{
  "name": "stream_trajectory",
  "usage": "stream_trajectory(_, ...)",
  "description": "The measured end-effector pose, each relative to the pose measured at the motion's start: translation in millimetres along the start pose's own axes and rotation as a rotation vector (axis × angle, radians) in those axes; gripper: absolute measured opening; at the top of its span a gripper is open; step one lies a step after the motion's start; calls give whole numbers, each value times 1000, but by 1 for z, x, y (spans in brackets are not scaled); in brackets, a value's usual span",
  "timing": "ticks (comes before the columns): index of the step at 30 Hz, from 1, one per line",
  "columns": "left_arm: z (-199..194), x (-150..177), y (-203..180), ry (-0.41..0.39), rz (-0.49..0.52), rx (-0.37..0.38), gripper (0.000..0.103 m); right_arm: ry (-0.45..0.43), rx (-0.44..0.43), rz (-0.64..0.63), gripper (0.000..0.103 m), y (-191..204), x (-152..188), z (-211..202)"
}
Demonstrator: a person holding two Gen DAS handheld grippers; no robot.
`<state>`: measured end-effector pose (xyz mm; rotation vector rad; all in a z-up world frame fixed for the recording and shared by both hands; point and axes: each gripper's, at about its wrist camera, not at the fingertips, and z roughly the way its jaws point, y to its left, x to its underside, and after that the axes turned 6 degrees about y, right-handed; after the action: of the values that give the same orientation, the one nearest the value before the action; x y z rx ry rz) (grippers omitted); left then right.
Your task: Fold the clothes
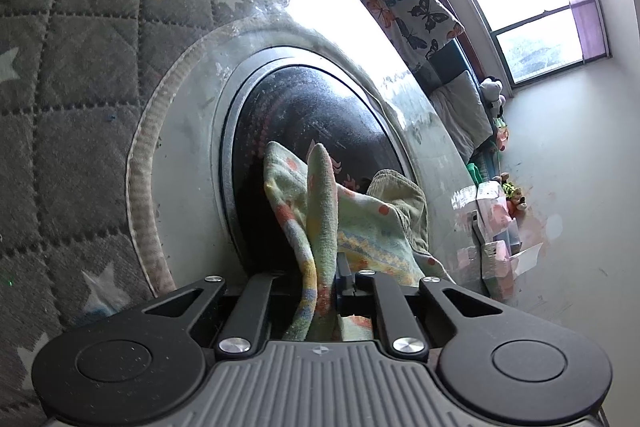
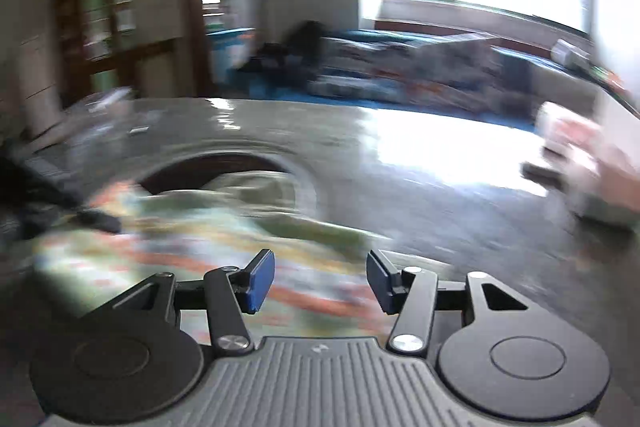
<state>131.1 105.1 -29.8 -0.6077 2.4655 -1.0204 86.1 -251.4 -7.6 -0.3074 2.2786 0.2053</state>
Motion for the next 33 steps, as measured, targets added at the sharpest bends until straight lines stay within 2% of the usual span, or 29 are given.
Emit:
stream_trajectory(3,1,1,-3,-5,24,-17,12,25,30,102,59,-28,7,11)
stream_trajectory(7,1,2,-5,-11,51,-35,12,56,1,176,61,-39,15,20)
stream_trajectory(11,2,2,-8,-16,74,-51,12,58,-14,166,60,-33,15,26)
stream_trajectory(12,2,3,-9,-18,81,-55,12,59,-14,154,54,-31,14,28)
stream_trajectory(13,2,3,-10,-20,87,-60,12,58,-18,145,42,-28,14,28)
stream_trajectory(14,2,3,-11,-22,93,-65,12,58,-21,139,35,-26,13,28)
stream_trajectory(16,2,3,-14,-23,103,-66,12,51,-20,133,15,-23,12,25)
stream_trajectory(19,0,3,-22,-26,134,-60,12,28,-17,139,11,-24,12,18)
stream_trajectory(26,8,7,-62,-4,237,-5,11,-50,39,153,10,-40,13,-18)
stream_trajectory(30,30,17,-93,43,295,26,11,-77,115,188,10,-64,18,-42)
stream_trajectory(33,52,29,-118,75,342,51,11,-93,191,215,4,-86,24,-61)
